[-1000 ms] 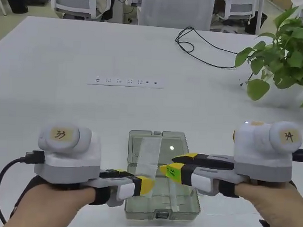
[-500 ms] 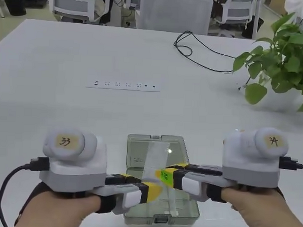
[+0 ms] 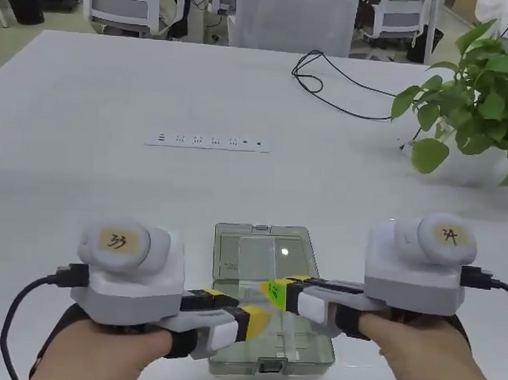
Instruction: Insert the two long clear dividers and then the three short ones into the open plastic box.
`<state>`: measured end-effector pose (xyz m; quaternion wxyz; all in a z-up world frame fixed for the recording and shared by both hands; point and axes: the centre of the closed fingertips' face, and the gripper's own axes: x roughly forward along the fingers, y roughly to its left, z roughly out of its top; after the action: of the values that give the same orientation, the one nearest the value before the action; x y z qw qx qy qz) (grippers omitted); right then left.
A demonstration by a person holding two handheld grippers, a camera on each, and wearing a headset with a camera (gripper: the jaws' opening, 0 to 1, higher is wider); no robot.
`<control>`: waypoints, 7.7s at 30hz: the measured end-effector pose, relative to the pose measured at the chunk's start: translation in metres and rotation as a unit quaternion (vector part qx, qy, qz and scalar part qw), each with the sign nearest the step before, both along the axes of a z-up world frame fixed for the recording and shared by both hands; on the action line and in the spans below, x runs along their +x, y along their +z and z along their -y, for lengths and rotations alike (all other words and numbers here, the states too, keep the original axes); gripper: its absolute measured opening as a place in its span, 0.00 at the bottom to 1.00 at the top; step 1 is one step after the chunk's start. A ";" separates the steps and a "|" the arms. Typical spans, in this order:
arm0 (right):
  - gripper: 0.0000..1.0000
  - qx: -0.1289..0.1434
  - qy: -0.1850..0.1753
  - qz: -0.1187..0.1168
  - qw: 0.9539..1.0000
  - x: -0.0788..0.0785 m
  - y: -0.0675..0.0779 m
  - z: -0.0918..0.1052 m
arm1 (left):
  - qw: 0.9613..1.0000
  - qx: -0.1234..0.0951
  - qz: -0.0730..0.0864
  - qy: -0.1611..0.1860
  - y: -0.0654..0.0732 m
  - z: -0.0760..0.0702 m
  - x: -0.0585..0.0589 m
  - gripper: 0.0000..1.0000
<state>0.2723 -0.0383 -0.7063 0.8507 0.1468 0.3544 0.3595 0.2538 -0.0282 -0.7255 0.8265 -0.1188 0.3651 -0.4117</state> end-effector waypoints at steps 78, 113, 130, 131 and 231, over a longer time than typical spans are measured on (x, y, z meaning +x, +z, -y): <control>0.07 -0.158 -0.087 -0.265 0.947 0.008 -0.083 0.012 | 0.965 0.038 0.170 -0.195 -0.040 -0.049 -0.012 1.00; 0.07 -0.277 -0.011 -0.189 0.942 0.010 -0.092 0.000 | 0.968 0.035 0.161 -0.187 -0.042 -0.050 -0.013 1.00; 0.07 -0.318 0.029 -0.163 0.934 0.012 -0.096 -0.005 | 0.969 0.036 0.158 -0.185 -0.044 -0.051 -0.013 1.00; 0.07 -0.319 0.030 -0.162 0.933 0.012 -0.096 -0.004 | 0.969 0.036 0.158 -0.185 -0.044 -0.051 -0.013 1.00; 0.57 -0.299 0.450 0.083 0.837 -0.022 -0.094 0.127 | 0.971 0.077 0.165 -0.152 -0.037 -0.064 -0.005 1.00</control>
<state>0.2500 -0.1653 -0.7998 0.6235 -0.3209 0.3996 0.5904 0.2485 0.0356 -0.7623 0.8100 0.0718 0.2680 -0.5166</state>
